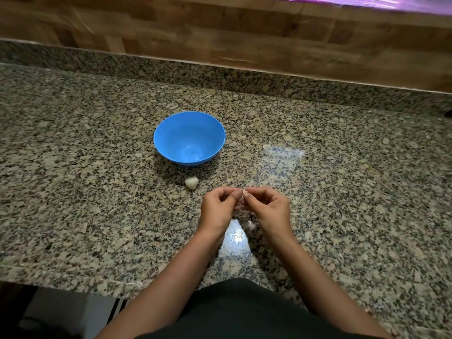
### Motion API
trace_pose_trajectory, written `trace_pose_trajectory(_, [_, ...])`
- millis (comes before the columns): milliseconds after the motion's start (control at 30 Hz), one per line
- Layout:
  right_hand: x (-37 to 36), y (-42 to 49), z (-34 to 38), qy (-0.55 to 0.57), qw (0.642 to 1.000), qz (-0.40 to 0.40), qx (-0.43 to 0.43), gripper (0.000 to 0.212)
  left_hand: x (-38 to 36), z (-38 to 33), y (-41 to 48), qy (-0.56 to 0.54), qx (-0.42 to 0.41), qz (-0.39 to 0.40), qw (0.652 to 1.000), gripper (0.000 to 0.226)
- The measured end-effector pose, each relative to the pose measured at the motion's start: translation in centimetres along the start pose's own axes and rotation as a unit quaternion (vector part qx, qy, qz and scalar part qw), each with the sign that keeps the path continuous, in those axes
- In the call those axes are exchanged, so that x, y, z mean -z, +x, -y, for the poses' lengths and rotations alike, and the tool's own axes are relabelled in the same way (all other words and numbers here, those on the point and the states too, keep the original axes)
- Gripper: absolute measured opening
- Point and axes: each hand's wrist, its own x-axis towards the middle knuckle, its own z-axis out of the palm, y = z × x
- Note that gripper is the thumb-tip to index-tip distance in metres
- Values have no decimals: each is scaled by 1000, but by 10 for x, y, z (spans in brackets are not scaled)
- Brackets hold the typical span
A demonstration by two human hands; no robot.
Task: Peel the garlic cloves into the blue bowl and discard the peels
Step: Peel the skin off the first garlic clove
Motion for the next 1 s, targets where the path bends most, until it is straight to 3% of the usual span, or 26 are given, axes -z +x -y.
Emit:
trace_pose_trajectory(200, [-13,-5,-5,2,999,-36,22,5,-9,2,1,-48,28,-60,997,9])
trace_pose_trajectory(433, [-9,1,7,196,972,11,-133,11,-2,0,2,-52,29,-32,998,10])
trace_pose_trajectory(600, [-3,4,13,256,944,33,-203,9,-3,-2,1,-28,23,-7,999,12])
trace_pose_trajectory(867, [0,9,16,235,942,41,-235,16,-3,4,-2,191,-71,-33,979,15])
trace_pose_trajectory(1000, [2,11,16,213,946,45,-240,16,-2,6,1,242,-66,-17,968,17])
